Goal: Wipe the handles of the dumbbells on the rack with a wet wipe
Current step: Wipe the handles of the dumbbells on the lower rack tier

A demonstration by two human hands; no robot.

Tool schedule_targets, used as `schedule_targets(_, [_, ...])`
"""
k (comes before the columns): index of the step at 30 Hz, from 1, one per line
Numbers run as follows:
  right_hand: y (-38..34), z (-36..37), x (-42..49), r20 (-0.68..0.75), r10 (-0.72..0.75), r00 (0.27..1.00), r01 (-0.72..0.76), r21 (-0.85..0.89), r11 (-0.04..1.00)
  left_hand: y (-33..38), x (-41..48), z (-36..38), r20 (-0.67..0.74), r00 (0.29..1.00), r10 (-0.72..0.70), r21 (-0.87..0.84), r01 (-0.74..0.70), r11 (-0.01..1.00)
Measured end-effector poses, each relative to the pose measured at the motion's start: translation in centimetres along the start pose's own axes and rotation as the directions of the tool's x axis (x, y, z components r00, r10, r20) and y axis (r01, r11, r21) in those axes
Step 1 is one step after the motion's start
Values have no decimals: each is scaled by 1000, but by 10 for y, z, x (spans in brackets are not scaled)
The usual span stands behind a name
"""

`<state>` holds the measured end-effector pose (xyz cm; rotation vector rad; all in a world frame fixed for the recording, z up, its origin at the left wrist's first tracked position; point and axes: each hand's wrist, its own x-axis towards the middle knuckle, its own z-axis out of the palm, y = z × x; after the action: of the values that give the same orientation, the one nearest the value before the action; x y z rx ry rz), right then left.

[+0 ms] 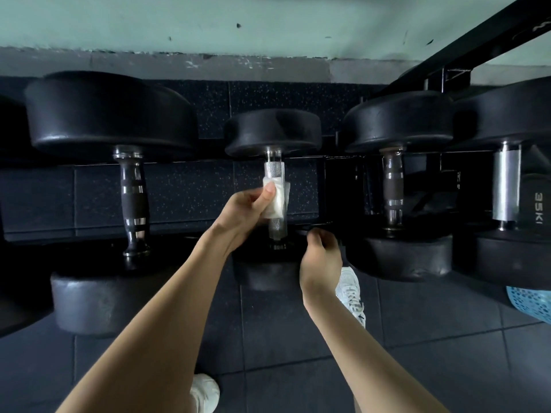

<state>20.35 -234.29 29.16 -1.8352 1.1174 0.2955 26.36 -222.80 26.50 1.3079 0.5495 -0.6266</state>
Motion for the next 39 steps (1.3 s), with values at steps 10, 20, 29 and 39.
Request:
schedule_targets(10, [-3,-1,-5,0,8,1000,-8,-27,1000,-4,-26,-5,29,995,91,797,-78,599])
schedule_targets(20, [-3,-2,-4,9,-7,1000,8,-3,1000,-12,-19,-3,-95,995,-39,405,75,911])
schedule_targets(29, [0,-1,-3,-16,4,1000,-4,10,1000,-7,-12,-2,-84,996,-38,611,81,787])
schedule_targets(39, [3,1,-1,-11,1,1000,-1,-1,1000,10,-5,20,-364,927,88,304,29,952])
